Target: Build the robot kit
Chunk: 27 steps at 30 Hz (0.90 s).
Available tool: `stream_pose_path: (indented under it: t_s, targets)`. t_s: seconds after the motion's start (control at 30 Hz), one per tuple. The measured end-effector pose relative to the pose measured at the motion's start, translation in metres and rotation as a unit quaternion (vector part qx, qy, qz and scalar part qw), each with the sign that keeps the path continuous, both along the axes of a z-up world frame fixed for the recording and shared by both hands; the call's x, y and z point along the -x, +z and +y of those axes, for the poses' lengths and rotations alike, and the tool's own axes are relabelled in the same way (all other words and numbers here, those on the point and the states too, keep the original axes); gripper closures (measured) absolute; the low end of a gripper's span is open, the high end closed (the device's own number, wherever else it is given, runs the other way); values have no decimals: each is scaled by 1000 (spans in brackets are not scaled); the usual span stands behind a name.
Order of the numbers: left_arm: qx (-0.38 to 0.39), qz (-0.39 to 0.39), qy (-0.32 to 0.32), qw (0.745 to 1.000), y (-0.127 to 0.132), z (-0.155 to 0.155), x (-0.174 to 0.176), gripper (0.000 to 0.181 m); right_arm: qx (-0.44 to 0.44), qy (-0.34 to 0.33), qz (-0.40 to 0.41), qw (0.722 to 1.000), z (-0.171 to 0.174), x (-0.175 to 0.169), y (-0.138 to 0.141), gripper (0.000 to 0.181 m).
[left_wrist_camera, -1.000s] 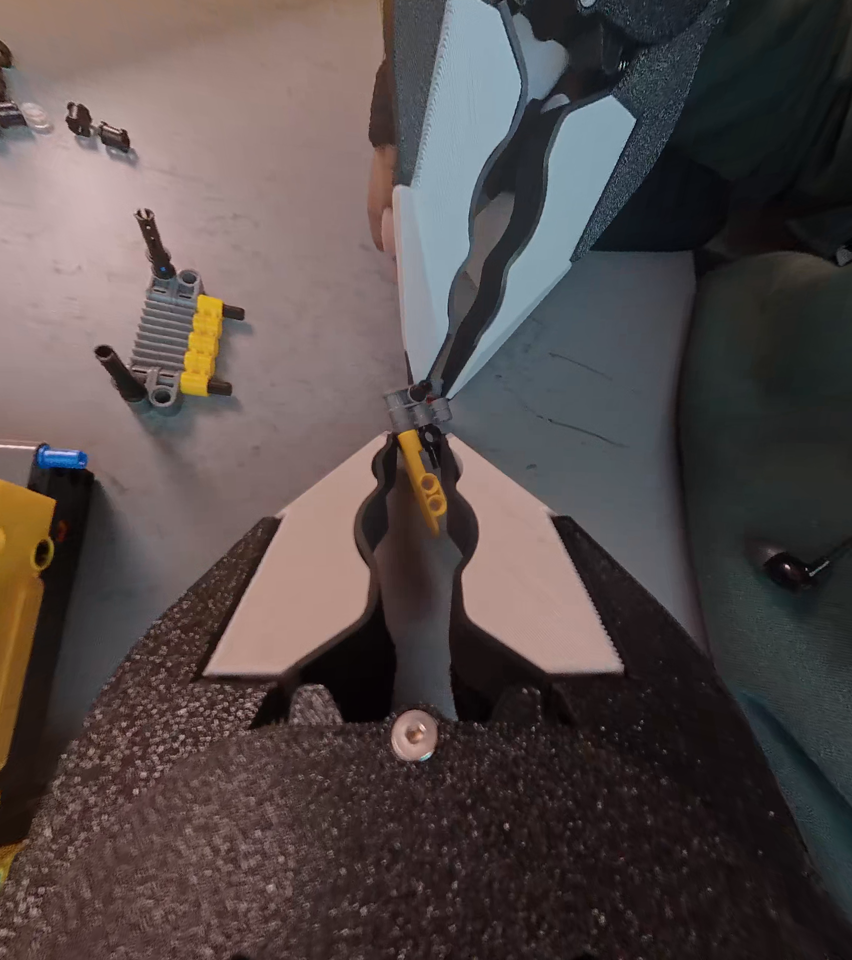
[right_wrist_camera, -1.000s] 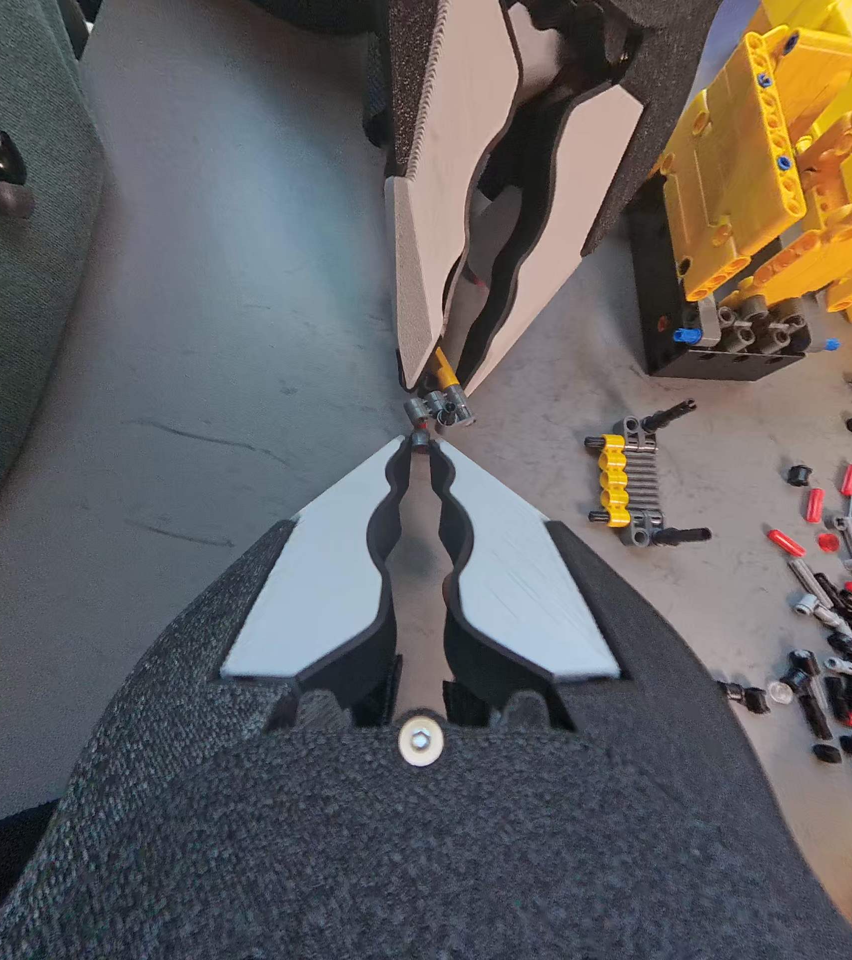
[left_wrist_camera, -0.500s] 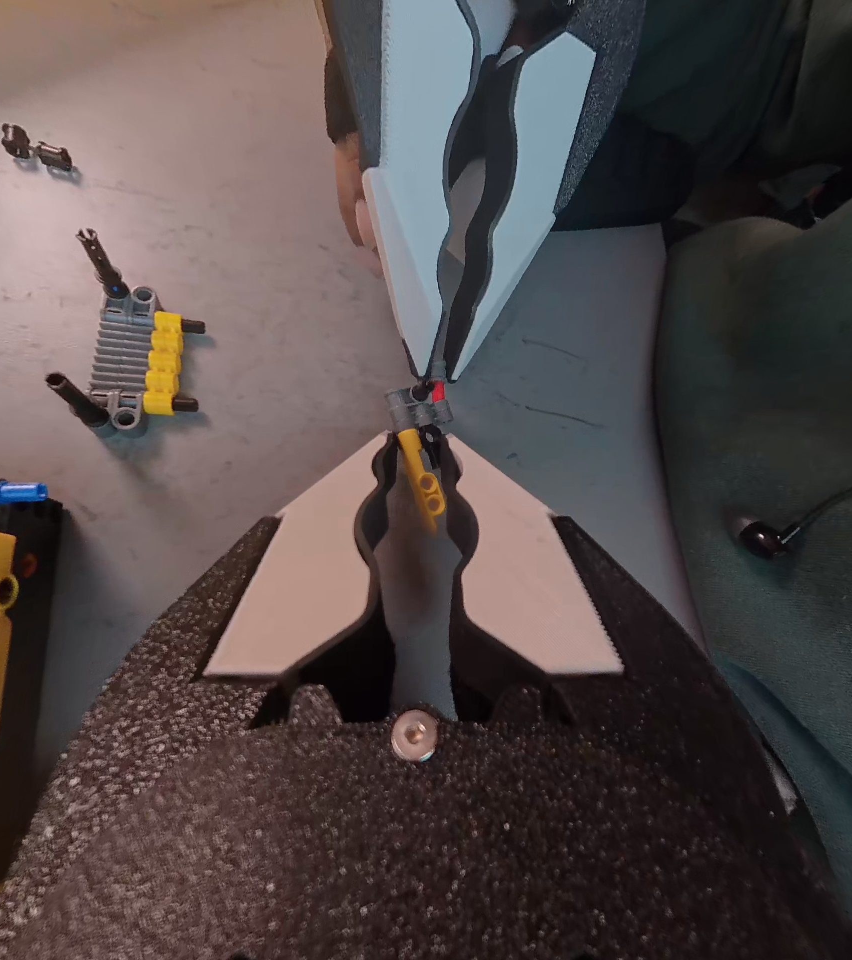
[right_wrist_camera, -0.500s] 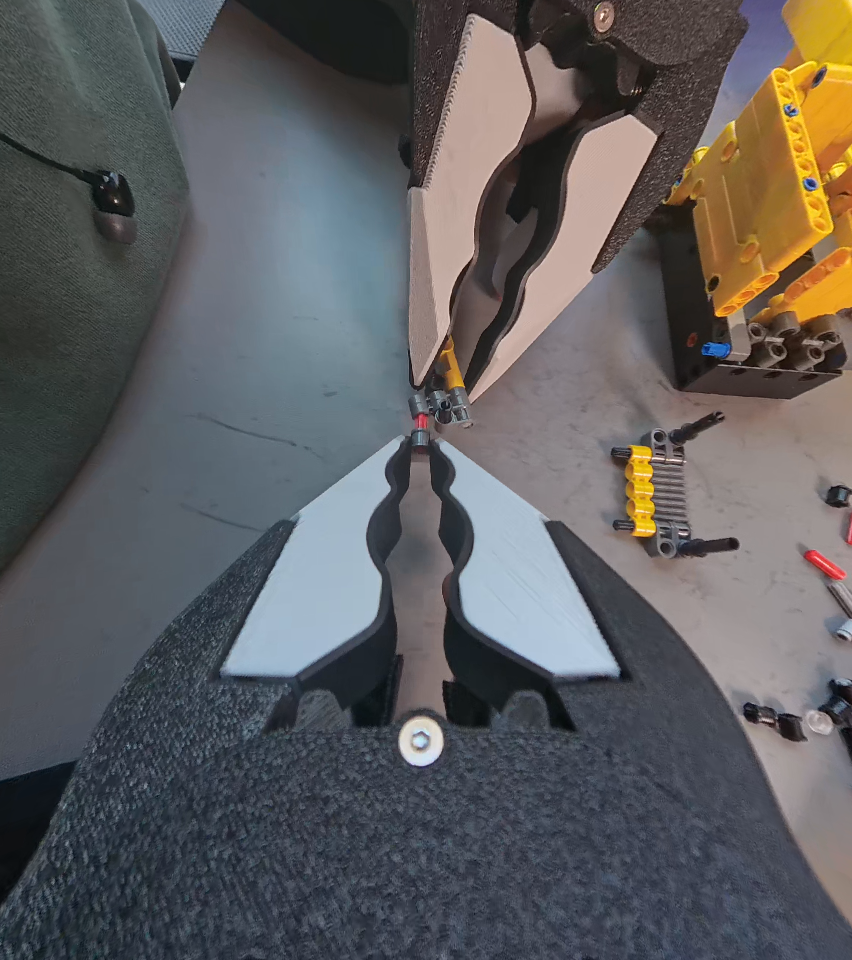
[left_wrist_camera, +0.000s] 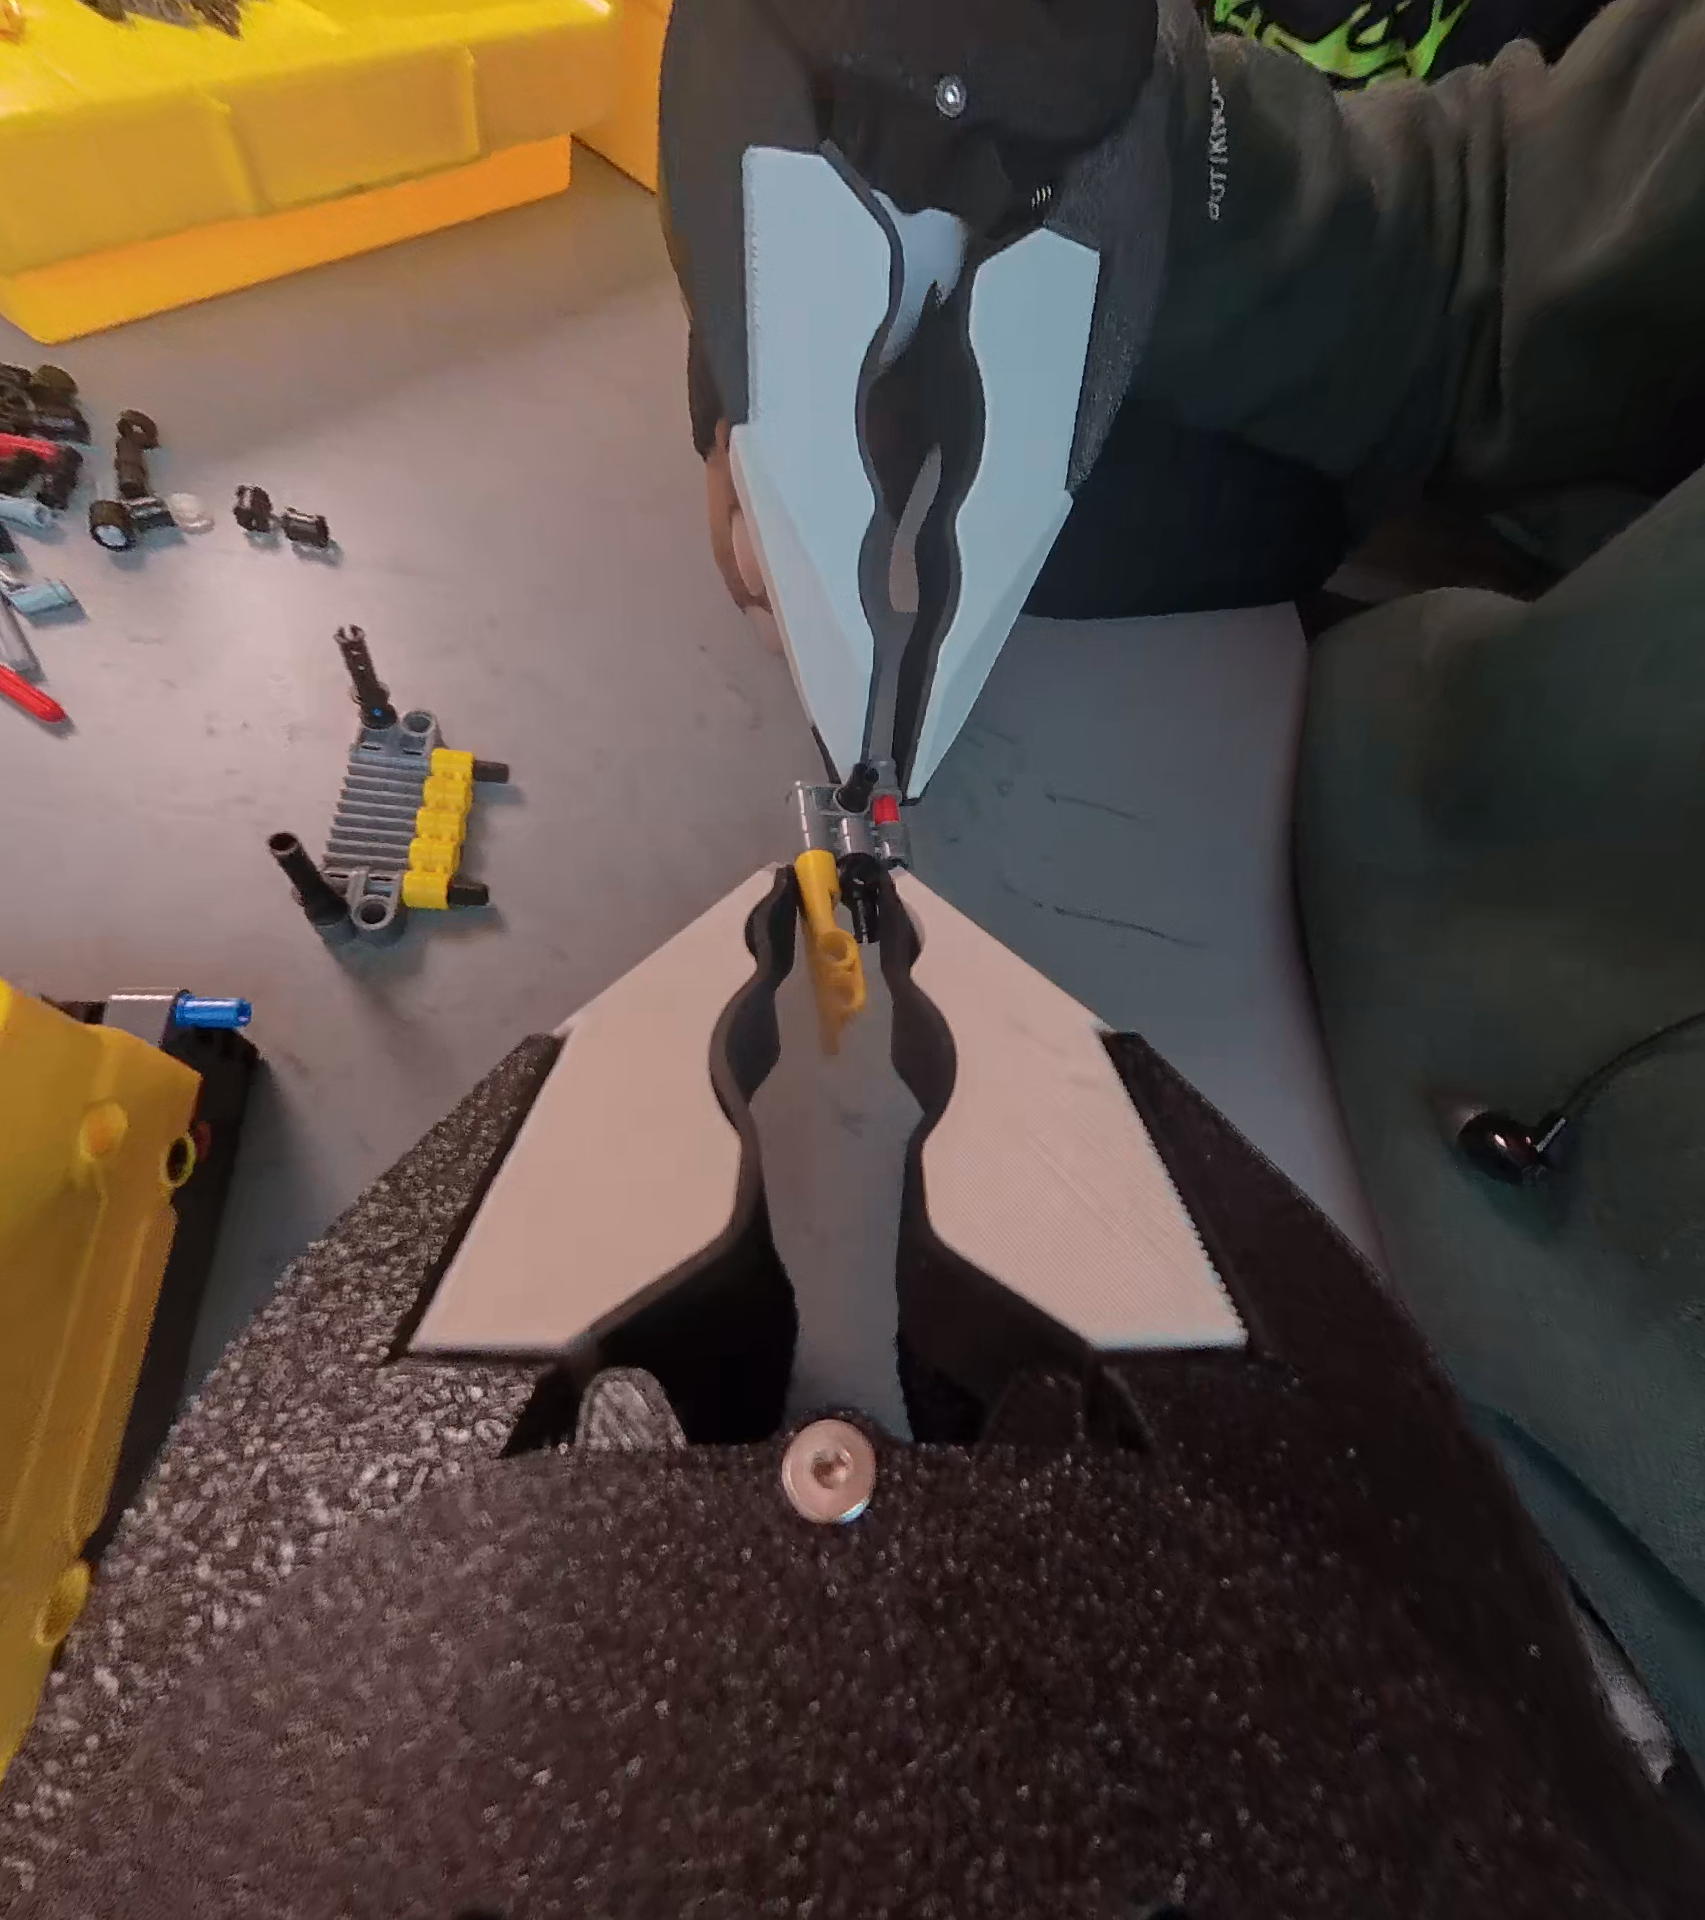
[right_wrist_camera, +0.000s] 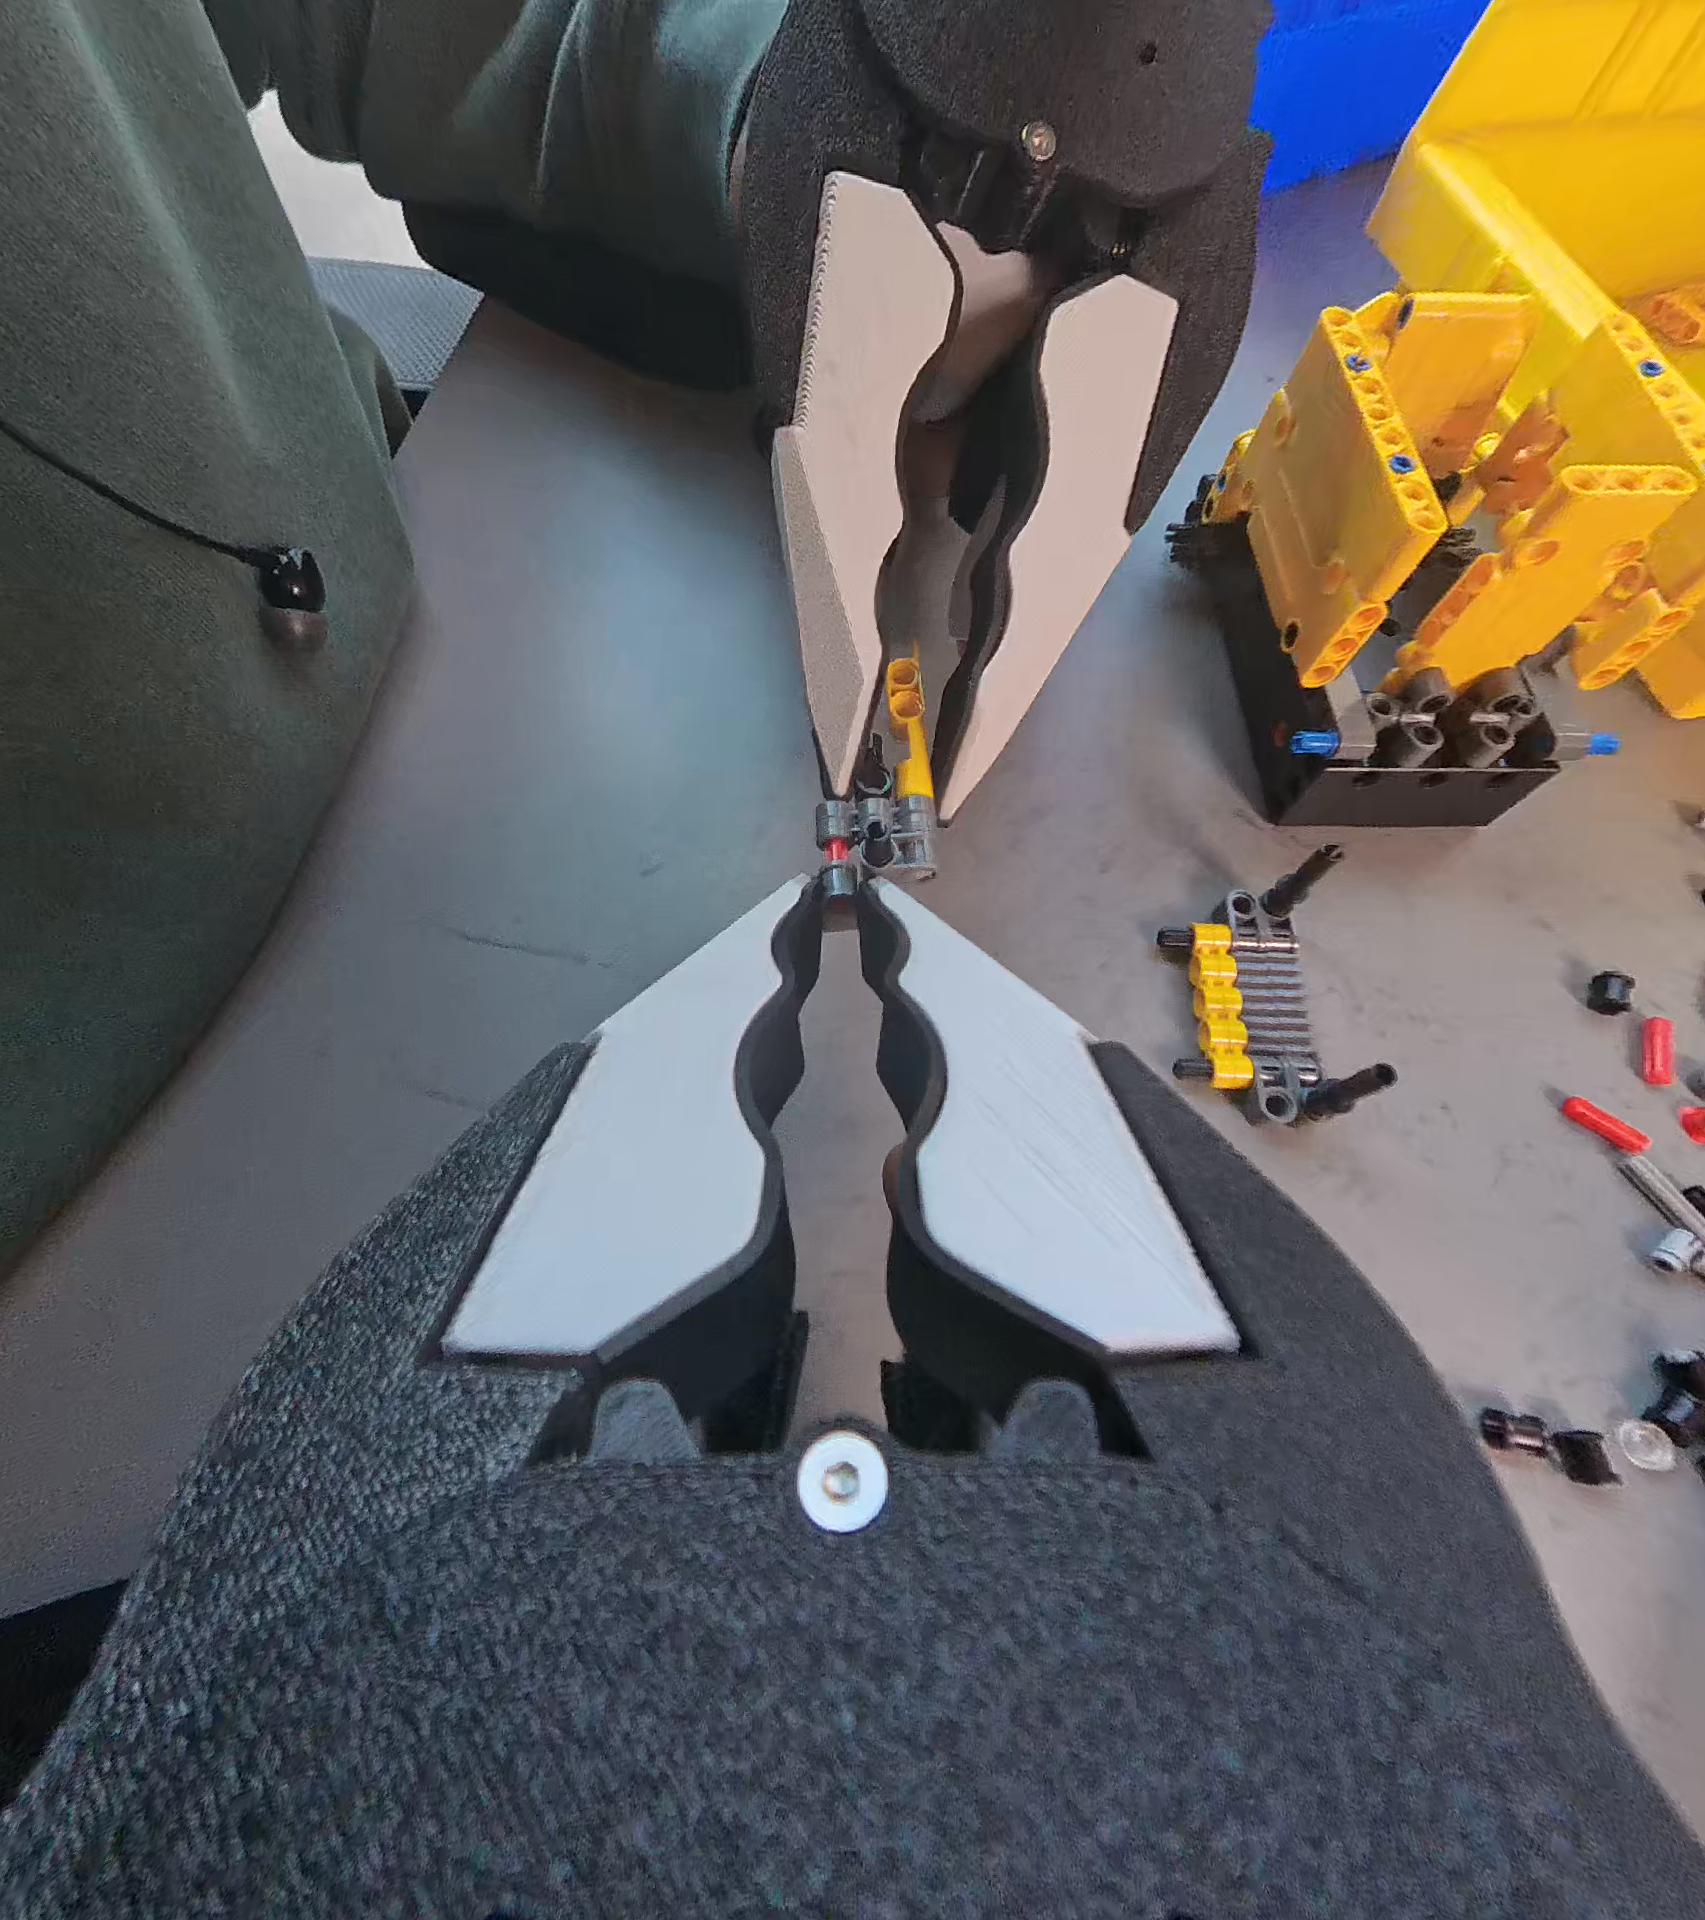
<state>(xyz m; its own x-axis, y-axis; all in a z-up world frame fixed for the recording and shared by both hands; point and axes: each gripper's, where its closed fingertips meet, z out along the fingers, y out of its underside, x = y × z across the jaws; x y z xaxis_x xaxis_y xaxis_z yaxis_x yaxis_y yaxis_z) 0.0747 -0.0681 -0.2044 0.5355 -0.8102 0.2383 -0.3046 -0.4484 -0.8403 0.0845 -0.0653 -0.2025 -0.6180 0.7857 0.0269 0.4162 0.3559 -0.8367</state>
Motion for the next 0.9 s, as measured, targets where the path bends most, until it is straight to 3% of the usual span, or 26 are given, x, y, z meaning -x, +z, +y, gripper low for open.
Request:
stream_pose_path:
  t_s: [0.2,0.57,0.9]
  targets:
    - [-21,-36,42,998,16,11,6,167,15,-27,23,999,8,6,11,176]
    - [-75,-158,100,979,62,22,16,167,127,-74,113,983,20,17,61,176]
    - [-93,-137,101,981,58,22,13,167,111,-71,96,987,18,15,57,177]
